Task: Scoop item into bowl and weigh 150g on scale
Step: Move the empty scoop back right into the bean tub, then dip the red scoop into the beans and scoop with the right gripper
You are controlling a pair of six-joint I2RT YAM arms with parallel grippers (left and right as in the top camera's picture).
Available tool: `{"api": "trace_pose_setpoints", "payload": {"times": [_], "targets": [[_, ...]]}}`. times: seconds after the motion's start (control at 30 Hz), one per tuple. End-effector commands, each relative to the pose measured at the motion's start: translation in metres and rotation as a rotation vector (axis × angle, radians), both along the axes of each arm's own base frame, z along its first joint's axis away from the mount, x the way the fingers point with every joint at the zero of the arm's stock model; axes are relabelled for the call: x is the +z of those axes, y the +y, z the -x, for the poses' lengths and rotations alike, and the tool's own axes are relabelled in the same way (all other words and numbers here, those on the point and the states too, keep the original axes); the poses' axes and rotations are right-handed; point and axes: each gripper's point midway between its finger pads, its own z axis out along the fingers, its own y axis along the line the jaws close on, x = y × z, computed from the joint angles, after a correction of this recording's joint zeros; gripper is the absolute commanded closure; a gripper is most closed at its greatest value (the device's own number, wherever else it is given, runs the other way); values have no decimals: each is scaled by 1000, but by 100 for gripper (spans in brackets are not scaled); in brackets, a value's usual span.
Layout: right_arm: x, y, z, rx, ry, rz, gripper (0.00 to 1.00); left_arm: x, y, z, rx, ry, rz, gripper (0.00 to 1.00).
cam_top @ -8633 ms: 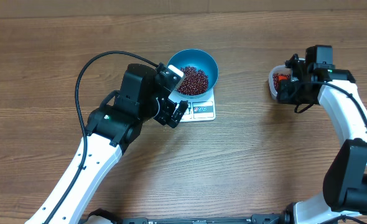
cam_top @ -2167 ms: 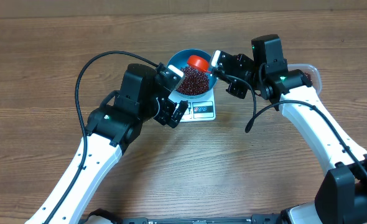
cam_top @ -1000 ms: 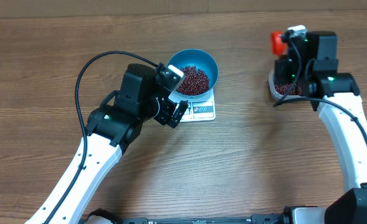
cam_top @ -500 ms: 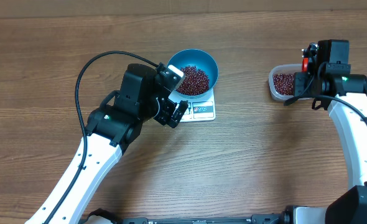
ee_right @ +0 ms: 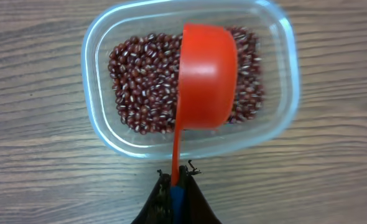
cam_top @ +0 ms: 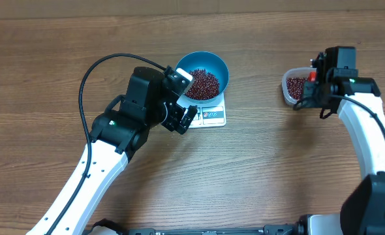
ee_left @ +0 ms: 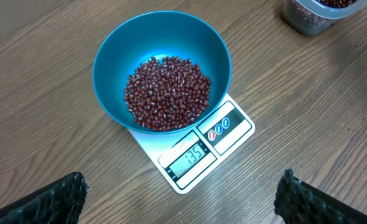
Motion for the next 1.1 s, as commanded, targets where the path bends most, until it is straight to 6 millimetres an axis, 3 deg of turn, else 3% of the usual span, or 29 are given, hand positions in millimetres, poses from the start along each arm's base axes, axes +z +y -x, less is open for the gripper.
{"api": "trace_pose_setpoints", "payload": {"times": [0.0, 0.3, 0.63, 1.07], "targets": [[-18, 5, -1, -9, 37, -42, 96, 8, -1, 2, -20, -24, 8, 0], [-42, 10, 2, -1, 106, -74, 96, 8, -1, 2, -21, -24, 8, 0], [-38, 49, 0, 80, 89, -287, 96, 8, -1, 2, -20, -24, 8, 0], [-35, 54, -4, 90, 67, -350, 96, 8, 0, 2, -20, -24, 8, 0]]}}
